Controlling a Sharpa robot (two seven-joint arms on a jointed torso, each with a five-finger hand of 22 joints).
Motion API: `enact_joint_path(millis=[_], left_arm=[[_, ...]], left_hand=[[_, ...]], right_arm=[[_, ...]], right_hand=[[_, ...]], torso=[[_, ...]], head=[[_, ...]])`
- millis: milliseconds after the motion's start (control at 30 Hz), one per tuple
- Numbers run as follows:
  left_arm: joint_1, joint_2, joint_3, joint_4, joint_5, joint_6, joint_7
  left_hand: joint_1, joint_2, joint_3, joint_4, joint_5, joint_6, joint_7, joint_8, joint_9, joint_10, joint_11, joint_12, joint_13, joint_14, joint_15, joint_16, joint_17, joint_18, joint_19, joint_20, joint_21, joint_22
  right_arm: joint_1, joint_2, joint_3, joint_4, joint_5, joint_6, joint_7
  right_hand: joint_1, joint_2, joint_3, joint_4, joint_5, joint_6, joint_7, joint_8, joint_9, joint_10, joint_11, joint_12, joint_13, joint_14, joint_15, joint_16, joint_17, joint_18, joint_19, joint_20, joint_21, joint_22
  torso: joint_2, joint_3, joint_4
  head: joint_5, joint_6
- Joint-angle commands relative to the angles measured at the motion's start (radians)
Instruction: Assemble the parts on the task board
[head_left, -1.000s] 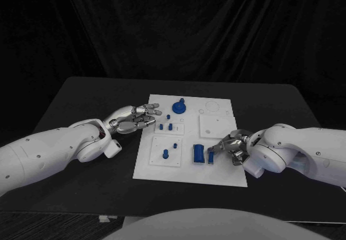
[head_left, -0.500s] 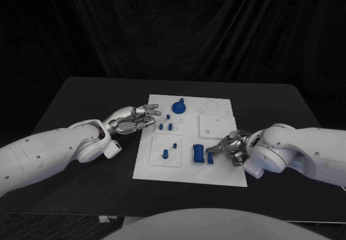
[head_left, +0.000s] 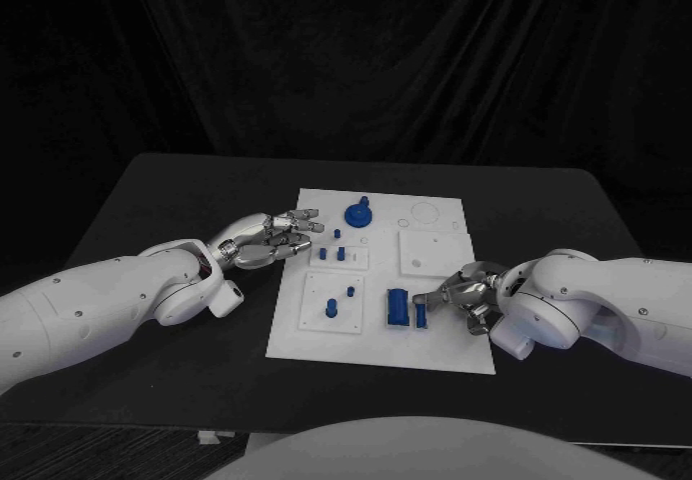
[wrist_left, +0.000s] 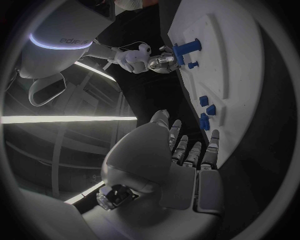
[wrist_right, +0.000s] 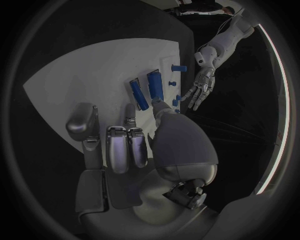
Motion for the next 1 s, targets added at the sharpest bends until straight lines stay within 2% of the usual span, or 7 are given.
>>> enact_joint_path(millis=[33,300,400,467,600,767,1000], left_arm=[[-0.002,0.000,0.001,0.002,0.009,0.007,0.014],[-0.002,-0.004,0.001,0.004,0.009,-0.004,0.028],[-0.003,-0.005,0.001,0.004,0.009,-0.009,0.033],[-0.003,-0.005,0.001,0.004,0.009,-0.011,0.035],[-0.003,-0.006,0.001,0.005,0.009,-0.013,0.038],[-0.003,-0.006,0.001,0.006,0.009,-0.014,0.040],[-0.003,-0.006,0.001,0.007,0.009,-0.015,0.042]], left_hand=[[0.011,0.003,0.005,-0.001,0.004,0.002,0.005,0.004,0.001,0.001,0.005,-0.003,0.001,0.003,0.000,0.001,0.001,-0.005,0.007,-0.002,0.006,0.001],[0.012,0.003,0.006,-0.001,0.005,0.004,0.005,0.005,0.001,0.002,0.005,0.000,0.001,0.004,-0.001,0.001,0.001,-0.005,0.008,-0.002,0.007,0.003],[0.015,0.002,0.008,-0.002,0.008,0.007,0.006,0.005,0.001,0.004,0.006,0.004,0.002,0.006,-0.001,0.001,0.002,-0.005,0.011,-0.002,0.008,0.006],[0.015,0.002,0.008,-0.002,0.008,0.007,0.006,0.005,0.001,0.004,0.006,0.004,0.002,0.006,-0.001,0.001,0.002,-0.005,0.011,-0.002,0.008,0.006],[0.015,0.002,0.009,-0.002,0.009,0.007,0.006,0.005,0.001,0.004,0.006,0.004,0.002,0.006,-0.001,0.002,0.002,-0.005,0.011,-0.002,0.009,0.007],[0.016,0.002,0.009,-0.002,0.010,0.009,0.006,0.006,0.001,0.005,0.007,0.005,0.002,0.007,-0.001,0.002,0.002,-0.005,0.012,-0.002,0.009,0.007],[0.016,0.001,0.010,-0.002,0.011,0.009,0.007,0.006,0.001,0.005,0.007,0.006,0.002,0.006,-0.001,0.002,0.002,-0.004,0.012,-0.002,0.009,0.007]], right_arm=[[-0.003,-0.011,0.000,0.010,-0.014,-0.012,0.026],[-0.001,-0.048,0.000,0.040,-0.139,-0.108,0.156],[0.000,-0.061,0.000,0.049,-0.174,-0.137,0.209],[0.000,-0.066,0.000,0.052,-0.188,-0.138,0.237],[0.000,-0.066,0.000,0.050,-0.218,-0.109,0.272],[-0.002,-0.053,0.000,0.035,-0.252,-0.068,0.311],[-0.004,-0.032,0.000,0.013,-0.267,-0.030,0.315]], right_hand=[[-0.003,-0.002,-0.010,0.024,-0.012,-0.011,-0.001,0.012,0.003,0.104,-0.003,0.003,0.263,0.099,0.002,0.005,0.244,0.019,-0.004,0.001,-0.008,0.122],[-0.017,0.040,-0.020,0.068,0.017,0.005,-0.006,0.041,0.008,0.104,0.000,0.003,0.263,0.105,0.005,0.022,0.263,0.013,0.007,0.003,0.026,0.132],[-0.044,0.093,-0.022,0.119,0.121,0.022,-0.012,0.043,-0.002,0.104,-0.005,0.003,0.263,0.105,0.000,0.022,0.263,0.002,0.031,-0.001,0.095,0.148],[-0.040,0.100,-0.021,0.123,0.140,0.024,-0.012,0.036,-0.009,0.104,-0.005,0.003,0.263,0.105,0.000,0.022,0.263,0.000,0.034,-0.002,0.106,0.150],[-0.031,0.143,-0.001,0.134,0.271,0.009,0.007,-0.054,-0.079,0.104,0.010,0.003,0.263,0.105,0.012,0.022,0.263,-0.002,0.035,0.006,0.120,0.152],[-0.116,0.177,-0.044,0.137,0.273,0.030,0.022,-0.153,-0.162,0.104,0.024,0.003,0.263,0.105,0.025,0.022,0.263,-0.002,0.032,0.020,0.131,0.152],[-0.163,0.209,-0.093,0.137,0.237,0.077,0.021,-0.198,-0.203,0.104,0.023,0.003,0.263,0.105,0.024,0.022,0.263,-0.002,0.032,0.020,0.139,0.153]], torso=[[0.000,0.0000,-0.0003],[0.000,0.0002,0.0000],[0.000,0.0002,-0.0001],[0.000,0.0001,-0.0003],[0.000,0.0003,-0.0004],[-0.001,0.0006,0.0005],[0.000,0.0001,0.0005]], head=[[0.002,0.000],[0.003,0.000],[0.003,0.000],[0.003,0.000],[0.000,0.000],[-0.002,0.000],[-0.001,0.000]])
